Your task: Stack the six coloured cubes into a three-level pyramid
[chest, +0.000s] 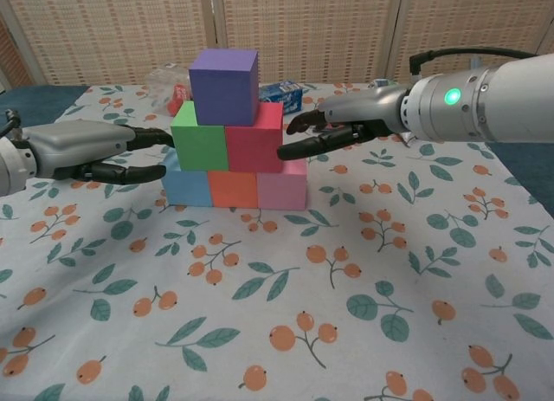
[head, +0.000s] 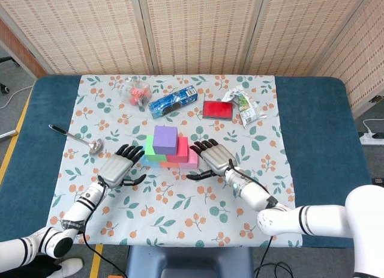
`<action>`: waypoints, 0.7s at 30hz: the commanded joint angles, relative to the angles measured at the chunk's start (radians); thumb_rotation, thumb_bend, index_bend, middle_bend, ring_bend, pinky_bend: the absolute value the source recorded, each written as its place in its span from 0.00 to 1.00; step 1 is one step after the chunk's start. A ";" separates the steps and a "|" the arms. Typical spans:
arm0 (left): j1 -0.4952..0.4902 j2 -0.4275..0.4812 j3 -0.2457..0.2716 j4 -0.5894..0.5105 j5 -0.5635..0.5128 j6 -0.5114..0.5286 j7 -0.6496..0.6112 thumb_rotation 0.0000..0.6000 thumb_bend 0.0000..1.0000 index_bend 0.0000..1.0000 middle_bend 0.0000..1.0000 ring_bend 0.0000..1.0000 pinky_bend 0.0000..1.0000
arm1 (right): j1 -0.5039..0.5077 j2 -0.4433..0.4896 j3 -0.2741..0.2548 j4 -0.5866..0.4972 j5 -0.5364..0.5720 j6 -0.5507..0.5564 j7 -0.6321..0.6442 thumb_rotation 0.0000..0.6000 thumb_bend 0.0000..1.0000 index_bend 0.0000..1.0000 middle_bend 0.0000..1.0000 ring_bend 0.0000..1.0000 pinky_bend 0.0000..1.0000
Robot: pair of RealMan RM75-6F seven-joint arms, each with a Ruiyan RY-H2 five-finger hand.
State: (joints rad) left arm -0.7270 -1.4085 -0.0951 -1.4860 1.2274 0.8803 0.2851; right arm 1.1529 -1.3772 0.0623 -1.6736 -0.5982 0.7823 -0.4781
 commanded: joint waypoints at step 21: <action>-0.007 -0.002 0.007 -0.009 -0.036 0.002 0.034 0.00 0.32 0.03 0.00 0.00 0.00 | 0.007 -0.022 -0.002 0.025 -0.009 -0.015 0.008 0.09 0.00 0.00 0.00 0.00 0.00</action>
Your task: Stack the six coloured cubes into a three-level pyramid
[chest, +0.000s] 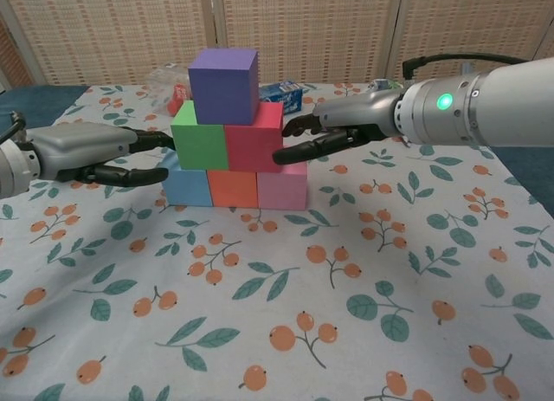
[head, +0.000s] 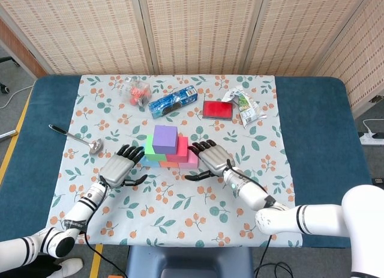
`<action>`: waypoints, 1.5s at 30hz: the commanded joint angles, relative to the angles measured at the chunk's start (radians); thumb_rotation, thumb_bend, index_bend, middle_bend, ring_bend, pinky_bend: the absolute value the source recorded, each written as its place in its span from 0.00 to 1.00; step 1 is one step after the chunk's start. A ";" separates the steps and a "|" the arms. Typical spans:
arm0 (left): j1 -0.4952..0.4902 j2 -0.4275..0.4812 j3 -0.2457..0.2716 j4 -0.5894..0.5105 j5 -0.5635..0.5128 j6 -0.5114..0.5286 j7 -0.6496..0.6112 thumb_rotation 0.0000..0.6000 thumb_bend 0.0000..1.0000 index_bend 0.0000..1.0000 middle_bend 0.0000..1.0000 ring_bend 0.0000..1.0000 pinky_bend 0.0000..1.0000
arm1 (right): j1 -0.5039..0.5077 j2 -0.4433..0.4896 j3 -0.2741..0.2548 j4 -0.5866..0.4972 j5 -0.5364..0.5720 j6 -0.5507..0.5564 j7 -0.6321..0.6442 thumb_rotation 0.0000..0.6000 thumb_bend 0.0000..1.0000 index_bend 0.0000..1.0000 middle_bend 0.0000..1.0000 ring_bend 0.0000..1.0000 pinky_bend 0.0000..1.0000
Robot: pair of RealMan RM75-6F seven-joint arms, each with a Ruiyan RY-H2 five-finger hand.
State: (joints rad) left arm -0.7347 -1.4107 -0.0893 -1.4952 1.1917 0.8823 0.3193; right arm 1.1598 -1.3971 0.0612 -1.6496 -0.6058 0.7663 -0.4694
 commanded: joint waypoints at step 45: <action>0.046 -0.074 0.040 0.105 -0.005 -0.037 -0.061 0.00 0.32 0.02 0.00 0.00 0.00 | -0.020 -0.053 -0.064 0.086 0.036 -0.044 -0.007 0.09 0.00 0.00 0.00 0.00 0.00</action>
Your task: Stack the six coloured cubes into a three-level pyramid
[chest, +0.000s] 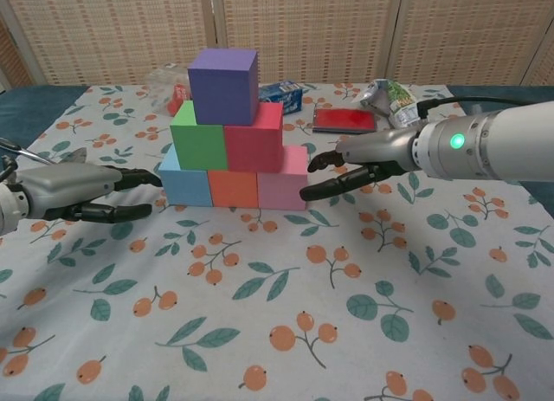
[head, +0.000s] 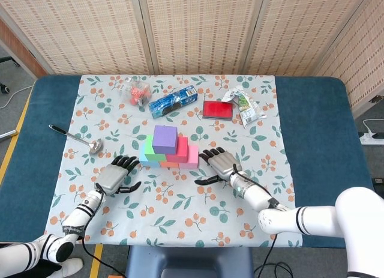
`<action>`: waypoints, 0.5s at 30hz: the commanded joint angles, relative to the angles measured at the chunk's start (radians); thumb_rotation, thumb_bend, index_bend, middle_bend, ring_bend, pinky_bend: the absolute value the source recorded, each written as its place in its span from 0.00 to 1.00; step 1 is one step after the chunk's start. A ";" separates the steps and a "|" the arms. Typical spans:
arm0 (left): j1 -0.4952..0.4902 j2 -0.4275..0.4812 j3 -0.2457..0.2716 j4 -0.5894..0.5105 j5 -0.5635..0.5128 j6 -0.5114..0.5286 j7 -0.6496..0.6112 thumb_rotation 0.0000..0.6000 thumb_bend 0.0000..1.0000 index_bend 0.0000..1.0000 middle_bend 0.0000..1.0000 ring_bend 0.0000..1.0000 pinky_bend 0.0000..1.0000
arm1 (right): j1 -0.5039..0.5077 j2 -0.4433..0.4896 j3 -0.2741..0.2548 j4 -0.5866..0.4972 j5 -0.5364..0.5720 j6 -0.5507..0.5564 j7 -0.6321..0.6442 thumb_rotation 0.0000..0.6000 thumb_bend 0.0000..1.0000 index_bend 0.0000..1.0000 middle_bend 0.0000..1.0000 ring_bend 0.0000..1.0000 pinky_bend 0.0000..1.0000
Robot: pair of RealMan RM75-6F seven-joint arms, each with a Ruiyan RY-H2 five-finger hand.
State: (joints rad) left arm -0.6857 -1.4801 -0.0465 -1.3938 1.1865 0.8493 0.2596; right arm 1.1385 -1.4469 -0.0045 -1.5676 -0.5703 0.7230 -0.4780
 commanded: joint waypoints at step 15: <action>-0.006 -0.006 -0.005 0.005 0.000 -0.005 0.000 0.00 0.32 0.02 0.00 0.00 0.00 | 0.003 -0.017 0.004 0.021 -0.002 -0.006 0.009 0.09 0.00 0.00 0.00 0.00 0.00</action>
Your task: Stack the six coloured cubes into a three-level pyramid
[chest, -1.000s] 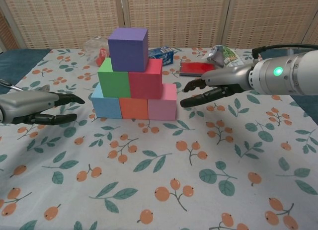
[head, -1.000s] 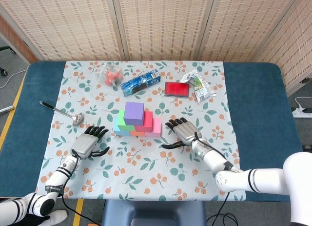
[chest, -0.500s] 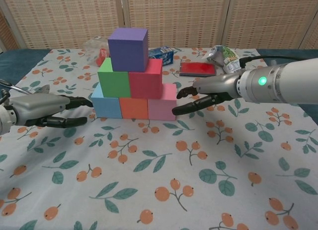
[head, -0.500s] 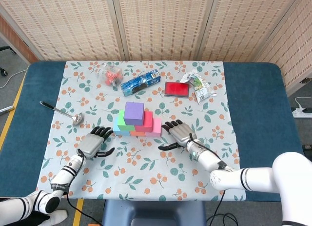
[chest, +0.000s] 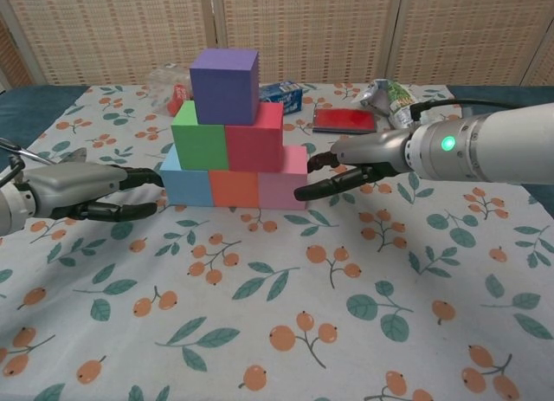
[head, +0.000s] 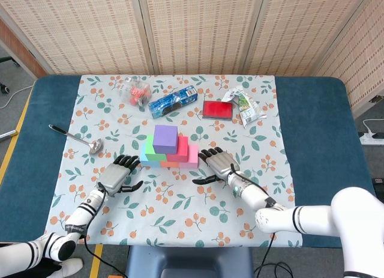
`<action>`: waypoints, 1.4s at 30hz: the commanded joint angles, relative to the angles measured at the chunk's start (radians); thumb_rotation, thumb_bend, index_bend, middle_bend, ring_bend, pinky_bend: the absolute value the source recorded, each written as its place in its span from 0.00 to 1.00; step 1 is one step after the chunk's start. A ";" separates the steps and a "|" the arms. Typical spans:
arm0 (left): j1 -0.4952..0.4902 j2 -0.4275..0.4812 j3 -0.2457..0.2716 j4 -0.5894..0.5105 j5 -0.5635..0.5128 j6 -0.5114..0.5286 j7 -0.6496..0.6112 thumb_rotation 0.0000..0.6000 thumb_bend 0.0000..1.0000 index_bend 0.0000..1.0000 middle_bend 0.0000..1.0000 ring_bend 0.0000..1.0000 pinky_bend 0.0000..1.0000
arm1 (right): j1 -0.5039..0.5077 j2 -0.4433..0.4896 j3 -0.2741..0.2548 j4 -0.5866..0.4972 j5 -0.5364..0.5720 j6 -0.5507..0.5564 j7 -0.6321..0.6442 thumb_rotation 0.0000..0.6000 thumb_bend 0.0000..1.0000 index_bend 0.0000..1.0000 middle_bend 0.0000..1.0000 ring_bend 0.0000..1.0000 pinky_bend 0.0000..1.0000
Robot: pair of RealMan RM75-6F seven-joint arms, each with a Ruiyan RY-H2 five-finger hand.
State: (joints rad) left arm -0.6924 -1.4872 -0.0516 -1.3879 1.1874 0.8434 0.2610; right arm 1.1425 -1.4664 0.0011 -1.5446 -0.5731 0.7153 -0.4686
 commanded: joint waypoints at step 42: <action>0.595 0.244 0.089 -0.071 0.222 0.800 -0.286 1.00 0.35 0.05 0.00 0.00 0.00 | -0.873 0.341 -0.200 -0.031 -0.888 0.998 0.402 0.86 0.05 0.00 0.00 0.00 0.00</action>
State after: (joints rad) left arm -0.1111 -1.2363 0.0263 -1.4604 1.3950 1.6287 -0.0325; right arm 0.3348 -1.0972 -0.1767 -1.6241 -1.4132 1.6546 -0.0949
